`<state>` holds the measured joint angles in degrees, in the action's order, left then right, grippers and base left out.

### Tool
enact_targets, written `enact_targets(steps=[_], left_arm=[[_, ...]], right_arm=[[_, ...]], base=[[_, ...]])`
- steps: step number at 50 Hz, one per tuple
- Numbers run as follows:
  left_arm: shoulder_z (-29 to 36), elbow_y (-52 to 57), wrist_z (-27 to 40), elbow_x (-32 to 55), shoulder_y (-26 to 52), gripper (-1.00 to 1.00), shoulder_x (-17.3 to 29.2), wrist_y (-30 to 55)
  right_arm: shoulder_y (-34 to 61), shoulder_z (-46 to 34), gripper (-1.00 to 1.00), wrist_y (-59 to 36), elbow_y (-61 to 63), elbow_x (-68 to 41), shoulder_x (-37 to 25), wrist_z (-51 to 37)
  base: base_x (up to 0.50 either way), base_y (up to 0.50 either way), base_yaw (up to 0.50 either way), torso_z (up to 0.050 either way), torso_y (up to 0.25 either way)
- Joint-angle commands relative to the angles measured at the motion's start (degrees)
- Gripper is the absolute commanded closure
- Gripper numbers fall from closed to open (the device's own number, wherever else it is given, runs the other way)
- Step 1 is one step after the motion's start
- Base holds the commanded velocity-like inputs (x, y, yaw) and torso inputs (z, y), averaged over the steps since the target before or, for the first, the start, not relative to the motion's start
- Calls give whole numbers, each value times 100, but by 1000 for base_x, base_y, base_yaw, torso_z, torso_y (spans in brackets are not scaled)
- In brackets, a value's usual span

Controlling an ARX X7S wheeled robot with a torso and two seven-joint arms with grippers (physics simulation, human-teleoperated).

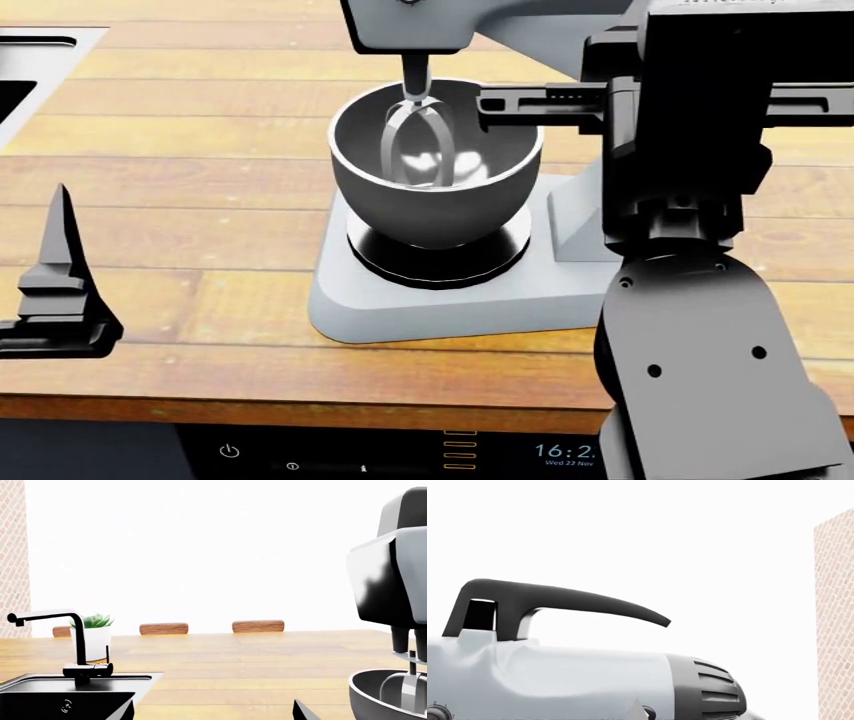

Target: Open the stand mixer head.

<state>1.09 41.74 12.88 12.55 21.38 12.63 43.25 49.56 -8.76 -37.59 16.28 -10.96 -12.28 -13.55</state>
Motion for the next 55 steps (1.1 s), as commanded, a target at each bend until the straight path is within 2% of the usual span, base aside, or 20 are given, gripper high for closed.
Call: enact_targets(steps=[1,26,40,55], left_arm=[[67,-59,46,-16,35,-100,20,-55],[-19,-129,71,100,-72,-100,74,-206],[-28,-147,112,140,-58,-100,104,-218],[-96,-75,135,218,-154,-100,151,-234]], right_arm=[[-5,-61,100,151,-180,53,-28,-37],[154,-321,100,661,-865,251,-3,-92],[448,-417,100,1381,-1949,375,78,-81],[457,-494,100,1463,-2039,418,68,-149]], base=[[0,0,0,0,0],[0,0,0,0,0],[0,0,0,0,0],[0,0,0,0,0]])
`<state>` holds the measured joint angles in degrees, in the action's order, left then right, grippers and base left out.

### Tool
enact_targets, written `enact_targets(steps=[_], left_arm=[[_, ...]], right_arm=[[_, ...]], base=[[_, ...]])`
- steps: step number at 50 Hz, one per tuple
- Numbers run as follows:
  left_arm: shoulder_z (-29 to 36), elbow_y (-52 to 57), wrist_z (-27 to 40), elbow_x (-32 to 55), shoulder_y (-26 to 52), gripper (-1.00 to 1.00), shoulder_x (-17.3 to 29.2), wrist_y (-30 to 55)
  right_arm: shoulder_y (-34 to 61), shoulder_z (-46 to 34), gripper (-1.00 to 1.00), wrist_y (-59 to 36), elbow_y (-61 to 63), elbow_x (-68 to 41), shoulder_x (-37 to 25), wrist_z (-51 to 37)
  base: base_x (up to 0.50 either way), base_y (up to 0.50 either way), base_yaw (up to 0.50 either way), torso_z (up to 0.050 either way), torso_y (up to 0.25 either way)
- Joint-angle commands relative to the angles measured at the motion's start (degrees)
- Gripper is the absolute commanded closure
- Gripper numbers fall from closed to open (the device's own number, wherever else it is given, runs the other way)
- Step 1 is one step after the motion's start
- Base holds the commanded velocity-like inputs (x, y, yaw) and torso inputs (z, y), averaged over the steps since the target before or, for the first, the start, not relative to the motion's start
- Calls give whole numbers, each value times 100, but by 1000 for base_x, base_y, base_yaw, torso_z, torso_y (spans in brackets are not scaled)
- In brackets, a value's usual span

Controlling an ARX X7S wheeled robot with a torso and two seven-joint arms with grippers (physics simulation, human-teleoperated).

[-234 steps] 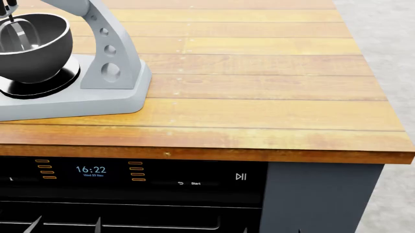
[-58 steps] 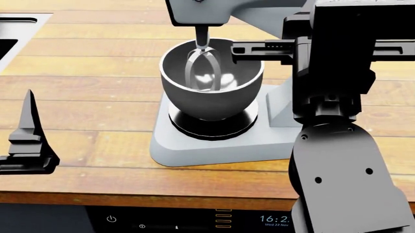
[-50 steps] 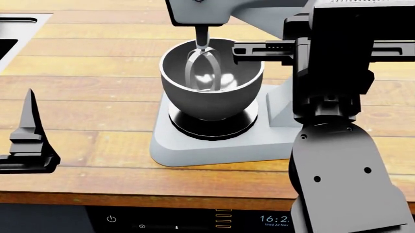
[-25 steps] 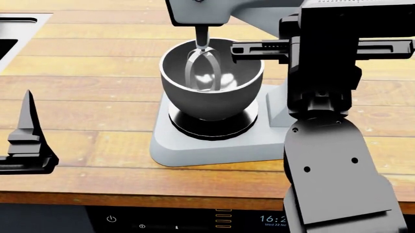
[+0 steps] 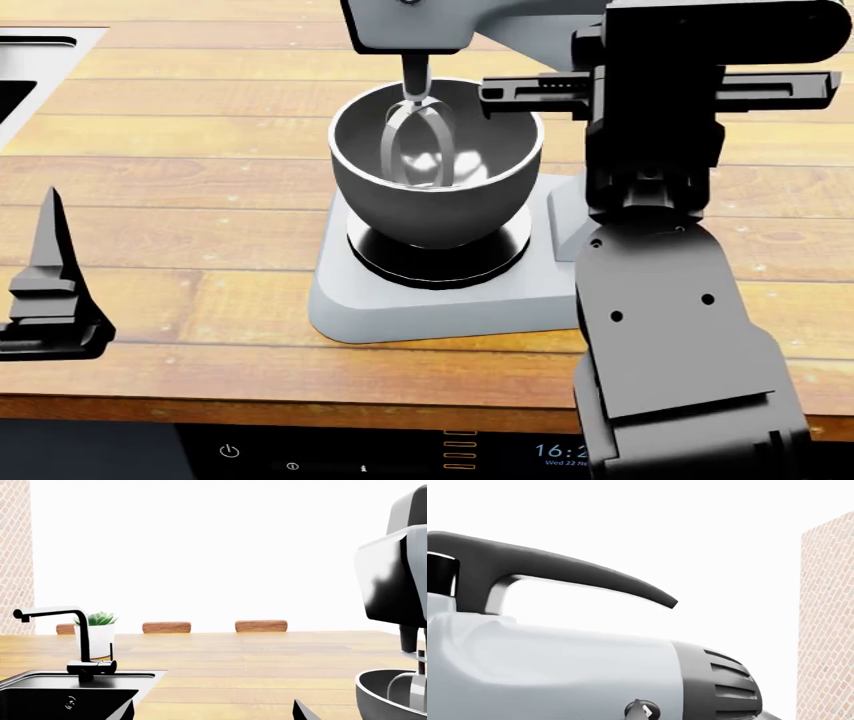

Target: Open the stand mixer head.

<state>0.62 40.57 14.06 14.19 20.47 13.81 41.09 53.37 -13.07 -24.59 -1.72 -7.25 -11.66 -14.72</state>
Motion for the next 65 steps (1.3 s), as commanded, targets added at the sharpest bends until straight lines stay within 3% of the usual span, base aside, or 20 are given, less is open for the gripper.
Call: enact_targets(steps=[1,19,20,30,35,65], left_arm=[[-61,65,19,65,-78,-100,42,-5],[-42,14,59,108,-58,-100,62,-58],[-42,15,69,105,-57,-100,67,-48],[-1,67,123,124,8,-100,74,12],[8,67,147,124,7,-100,86,18],[43,99,255,196,92,-100,145,117]], right_arm=[[96,-72,100,231,-330,62,11,-33],[173,-156,100,352,-441,152,-29,-120],[125,-152,-100,217,-219,137,-59,-130],[-418,231,-100,-1556,2243,-335,-329,-347],[-489,369,-100,-1901,2724,-523,-363,-354],[-512,494,-100,-2187,3042,-709,-426,-434]], base=[[0,0,0,0,0],[0,0,0,1,0],[0,0,0,0,0],[0,0,0,0,0],[0,0,0,0,0],[0,0,0,0,0]])
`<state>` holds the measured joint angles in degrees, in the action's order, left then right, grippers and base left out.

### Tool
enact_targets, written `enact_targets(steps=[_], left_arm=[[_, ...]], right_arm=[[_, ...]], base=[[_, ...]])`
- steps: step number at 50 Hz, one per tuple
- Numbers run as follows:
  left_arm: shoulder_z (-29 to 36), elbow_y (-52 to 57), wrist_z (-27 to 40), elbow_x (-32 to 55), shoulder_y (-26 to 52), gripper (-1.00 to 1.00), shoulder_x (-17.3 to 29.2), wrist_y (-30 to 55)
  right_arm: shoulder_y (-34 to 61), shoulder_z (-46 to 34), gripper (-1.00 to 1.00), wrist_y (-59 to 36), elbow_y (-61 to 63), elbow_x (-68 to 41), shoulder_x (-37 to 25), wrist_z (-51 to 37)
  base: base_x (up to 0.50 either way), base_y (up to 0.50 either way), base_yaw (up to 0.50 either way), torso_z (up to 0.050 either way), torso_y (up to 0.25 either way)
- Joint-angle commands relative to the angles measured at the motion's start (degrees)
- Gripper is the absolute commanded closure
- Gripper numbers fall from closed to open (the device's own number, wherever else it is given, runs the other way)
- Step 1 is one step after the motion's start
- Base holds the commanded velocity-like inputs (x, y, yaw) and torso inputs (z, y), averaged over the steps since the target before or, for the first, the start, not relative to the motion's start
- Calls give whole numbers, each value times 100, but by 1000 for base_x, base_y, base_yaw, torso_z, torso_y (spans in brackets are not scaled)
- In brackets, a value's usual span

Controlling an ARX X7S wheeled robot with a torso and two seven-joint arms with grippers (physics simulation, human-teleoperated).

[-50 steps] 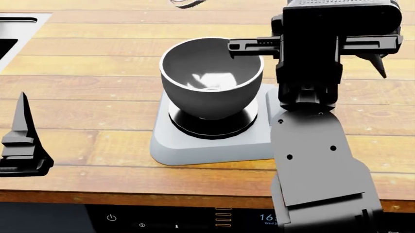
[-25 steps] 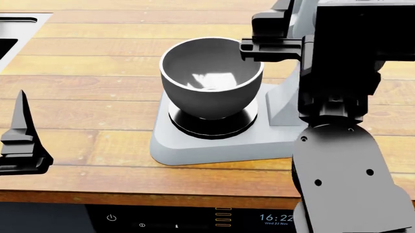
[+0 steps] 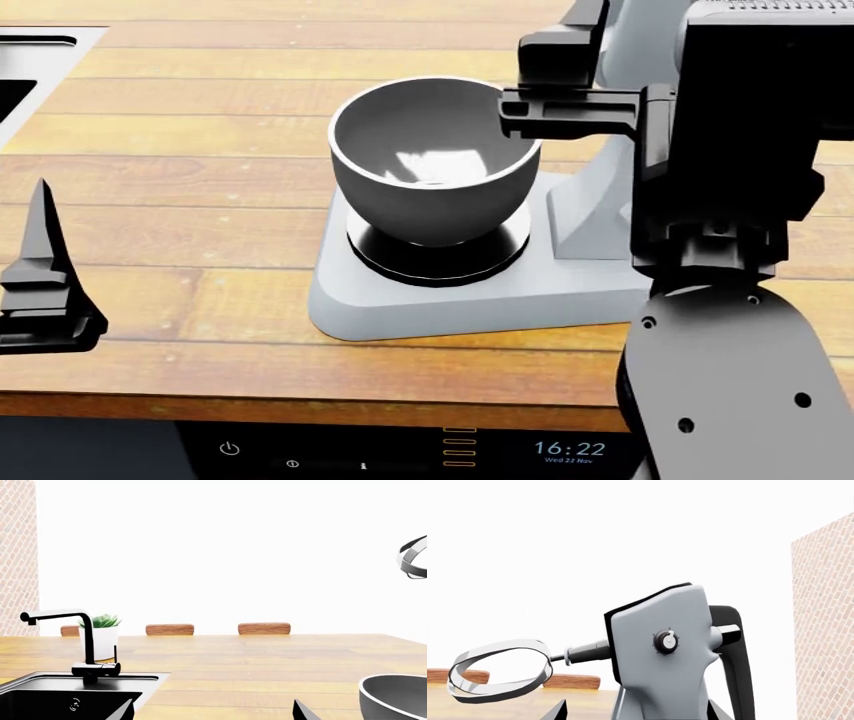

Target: Open the stand mixer head.

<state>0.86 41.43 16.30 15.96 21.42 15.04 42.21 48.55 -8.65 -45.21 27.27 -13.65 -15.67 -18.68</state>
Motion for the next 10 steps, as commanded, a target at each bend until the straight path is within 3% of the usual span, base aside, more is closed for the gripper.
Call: enact_targets(steps=[1,10], left_arm=[[10,21,34,29,-7,-100,23,10],[1,34,46,63,-32,-100,46,1]], right_arm=[[-31,47,-100,-125,153,-62,-30,-46],[-49,102,-100,-116,170,-134,-12,-53]], base=[[0,0,0,0,0],[0,0,0,0,0]])
